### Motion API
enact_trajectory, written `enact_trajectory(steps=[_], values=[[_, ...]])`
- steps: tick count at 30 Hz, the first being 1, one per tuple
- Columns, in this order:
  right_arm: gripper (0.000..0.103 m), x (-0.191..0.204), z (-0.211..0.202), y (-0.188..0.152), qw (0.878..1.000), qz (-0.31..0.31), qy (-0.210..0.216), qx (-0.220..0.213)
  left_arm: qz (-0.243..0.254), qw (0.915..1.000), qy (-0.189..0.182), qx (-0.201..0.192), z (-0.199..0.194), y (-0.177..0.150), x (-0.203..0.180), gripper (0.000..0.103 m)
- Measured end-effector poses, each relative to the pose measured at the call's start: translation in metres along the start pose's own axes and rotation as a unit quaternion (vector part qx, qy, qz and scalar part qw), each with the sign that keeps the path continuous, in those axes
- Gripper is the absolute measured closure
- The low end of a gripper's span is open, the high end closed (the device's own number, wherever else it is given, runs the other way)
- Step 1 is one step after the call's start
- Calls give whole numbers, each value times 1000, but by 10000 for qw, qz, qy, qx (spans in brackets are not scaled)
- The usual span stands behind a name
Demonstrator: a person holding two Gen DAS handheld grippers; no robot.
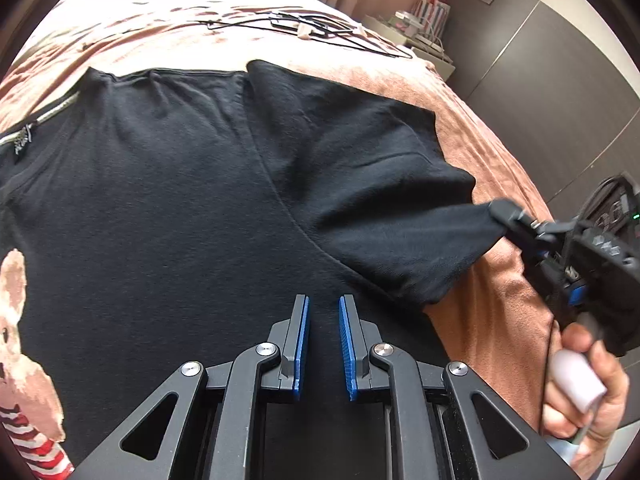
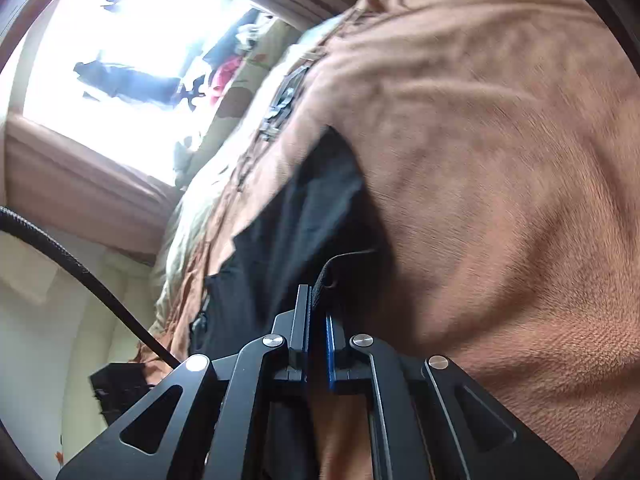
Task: Fold small clothes
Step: 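Lift the side edge with the right tool and fold it toward the center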
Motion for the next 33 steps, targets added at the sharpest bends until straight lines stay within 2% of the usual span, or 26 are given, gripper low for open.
enact_trajectory(steps=[3,9,13,27,31,33], values=[[101,26,-2,-2,9996,-251,158,-33,-88,9999,-118,11,2,0,-3,86],[101,53,-12,-16,9977,-556,379,48,-196,9987,-472,59,3,-3,-11,86],[101,71,-10,-26,9956,-795,484,137,-176,9986,-492,128,-3,-8,-8,86],[101,107,18,-73,9875,-1319,471,721,-511,9983,31,-286,-79,10,58,86],[101,105,29,-95,9824,-1504,340,1055,-569,9976,134,-364,-94,14,65,86],[101,101,35,-108,9784,-1620,95,1280,-598,9973,154,-390,-101,18,67,86]])
Point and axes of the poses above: each gripper's, at about its wrist camera, not at the fingertips, and z roughly the way its jaws point, x to its left, y to its top, the point moved 10 cm from there along z, roughly the way its jaws point, and after that the axes turned 4 degrees about -x, right-handed, at the moved point
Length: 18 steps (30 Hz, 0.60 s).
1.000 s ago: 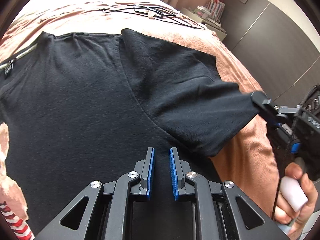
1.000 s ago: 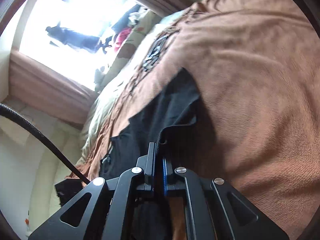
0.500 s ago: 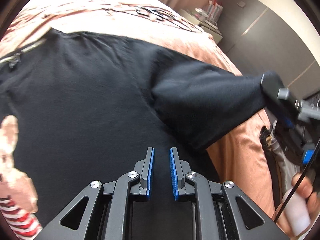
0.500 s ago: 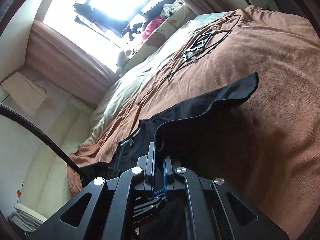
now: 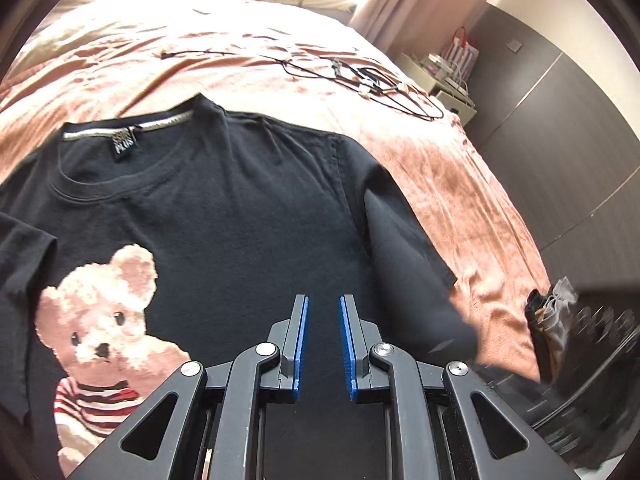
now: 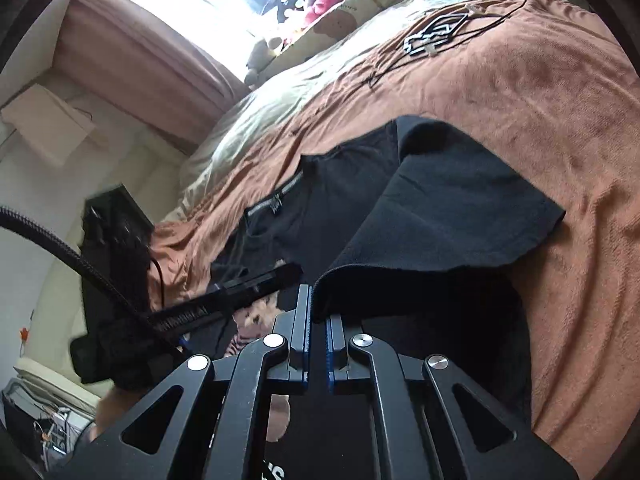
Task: Fold small clothes
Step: 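Lift the side edge with the right tool and fold it toward the center, then open the right tool to release the folded side onto the shirt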
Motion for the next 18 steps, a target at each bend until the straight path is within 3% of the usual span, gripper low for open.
enact_trajectory(steps=[4,6,7,8,11,16,18], values=[[97,-16,5,-8,9990,267,-197,302,-44,10000,36,5,-11,3,-4,86],[72,-20,-5,-5,9992,338,-153,176,-25,10000,64,29,-15,4,-6,82],[45,-25,-13,-2,9990,422,-160,62,-8,10000,73,43,-15,6,-8,80],[35,-30,-24,2,9985,527,-139,-107,14,10000,67,45,-17,7,-10,76],[35,-46,-46,5,9965,746,-150,-339,114,9999,58,20,-20,9,-19,71],[35,-95,-90,7,9891,1091,-581,-795,307,9995,-58,99,-10,6,-43,71],[40,-107,-100,12,9871,1132,-663,-913,418,9990,-94,155,-1,3,-54,71]])
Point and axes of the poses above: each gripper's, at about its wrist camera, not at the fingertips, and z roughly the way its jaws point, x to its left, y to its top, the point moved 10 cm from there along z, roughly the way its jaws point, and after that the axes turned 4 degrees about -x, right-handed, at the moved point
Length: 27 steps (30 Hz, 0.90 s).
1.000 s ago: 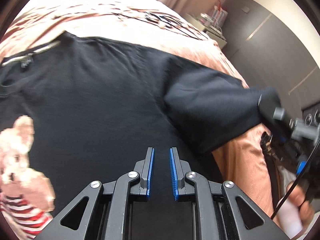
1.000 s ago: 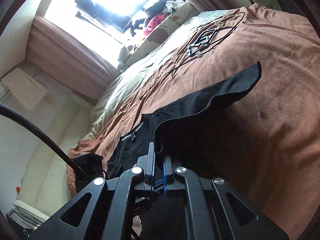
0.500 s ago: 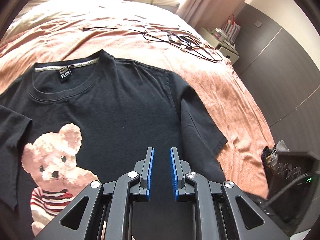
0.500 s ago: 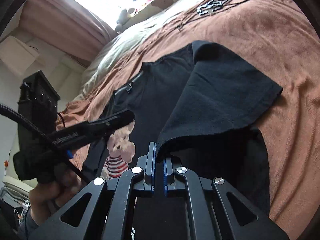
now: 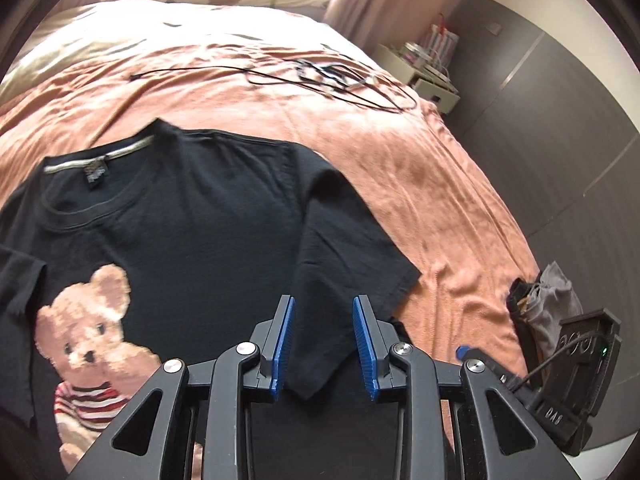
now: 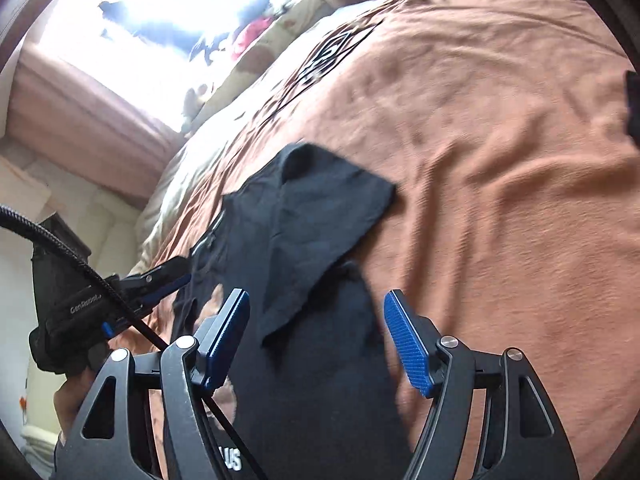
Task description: Fold small clothes
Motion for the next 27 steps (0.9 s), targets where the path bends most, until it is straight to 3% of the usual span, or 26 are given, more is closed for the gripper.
enact_trajectory(steps=[2,8,10,12,24,27], values=[[53,-7,-4,4,9999,106,30,-36,110,9999,-57,86,12,-2,-12,71],[67,-21,-4,1,9995,306,7,-94,414,9982,-210,369,54,-9,-46,70],[72,-27,-10,-3,9995,276,-61,-112,538,9973,-210,451,68,-13,-55,62],[72,-30,-7,-6,9995,276,-118,-137,677,9964,-206,477,80,-15,-64,52],[72,-41,-10,-3,9980,584,-136,-209,1491,9853,300,775,140,-27,-88,52],[72,-40,-14,-3,9981,552,-146,-244,1649,9825,516,699,149,-28,-89,54]])
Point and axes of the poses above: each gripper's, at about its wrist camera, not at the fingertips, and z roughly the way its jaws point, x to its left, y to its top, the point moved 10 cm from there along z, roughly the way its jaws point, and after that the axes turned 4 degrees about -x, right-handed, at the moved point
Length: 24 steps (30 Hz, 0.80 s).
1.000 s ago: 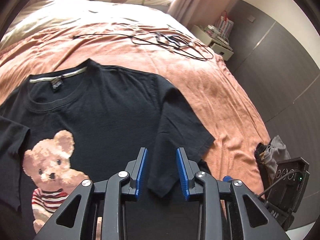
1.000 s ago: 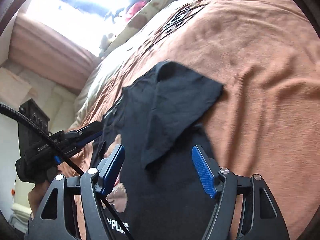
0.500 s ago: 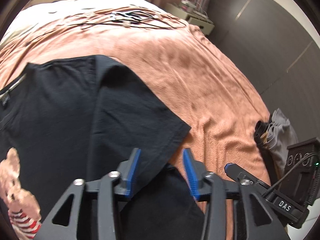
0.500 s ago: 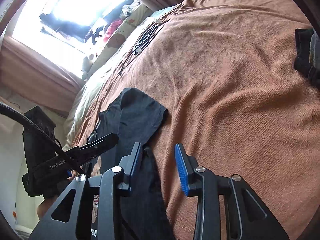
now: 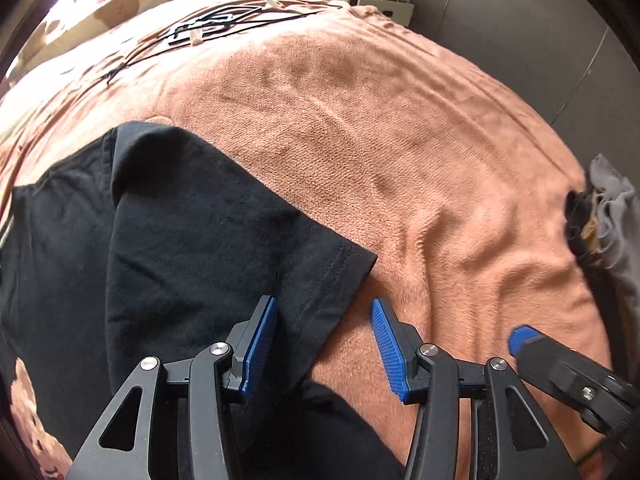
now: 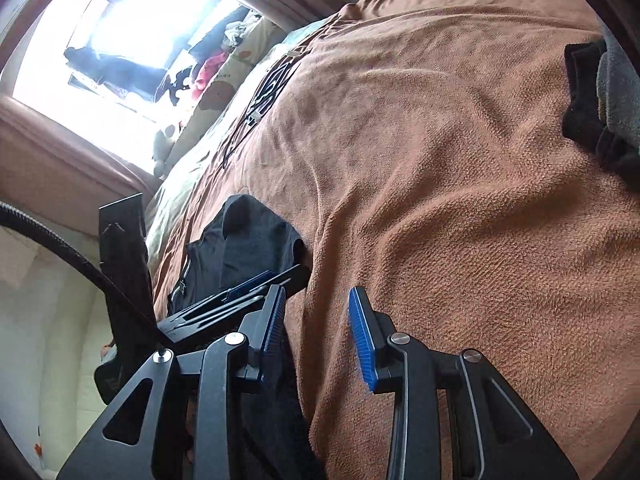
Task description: Fold small clothes
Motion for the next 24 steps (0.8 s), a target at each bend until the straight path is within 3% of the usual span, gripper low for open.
enact_trajectory(steps=[1,3,4,11,19,21,22,23,24], values=[[72,0,0,0,10000,14,20,2,-20,10000,43,-37,1,2,1,59],[72,0,0,-1,10000,25,50,7,-111,9999,115,-36,0,6,7,86],[72,0,0,-2,10000,32,58,11,-159,9998,132,-26,-1,8,9,89],[72,11,2,-3,9997,-50,240,36,-435,9984,-79,-343,-48,23,32,91],[71,30,9,-12,9988,-332,328,122,-726,9950,281,-625,-101,27,84,91],[58,35,12,-15,9986,-426,283,143,-812,9937,400,-663,-110,25,100,91],[44,35,13,-16,9986,-448,245,130,-846,9932,423,-675,-113,24,107,91],[36,35,14,-16,9986,-462,217,104,-906,9924,454,-697,-117,22,115,91],[36,37,15,-19,9986,-474,214,90,-957,9917,478,-715,-120,20,121,91]])
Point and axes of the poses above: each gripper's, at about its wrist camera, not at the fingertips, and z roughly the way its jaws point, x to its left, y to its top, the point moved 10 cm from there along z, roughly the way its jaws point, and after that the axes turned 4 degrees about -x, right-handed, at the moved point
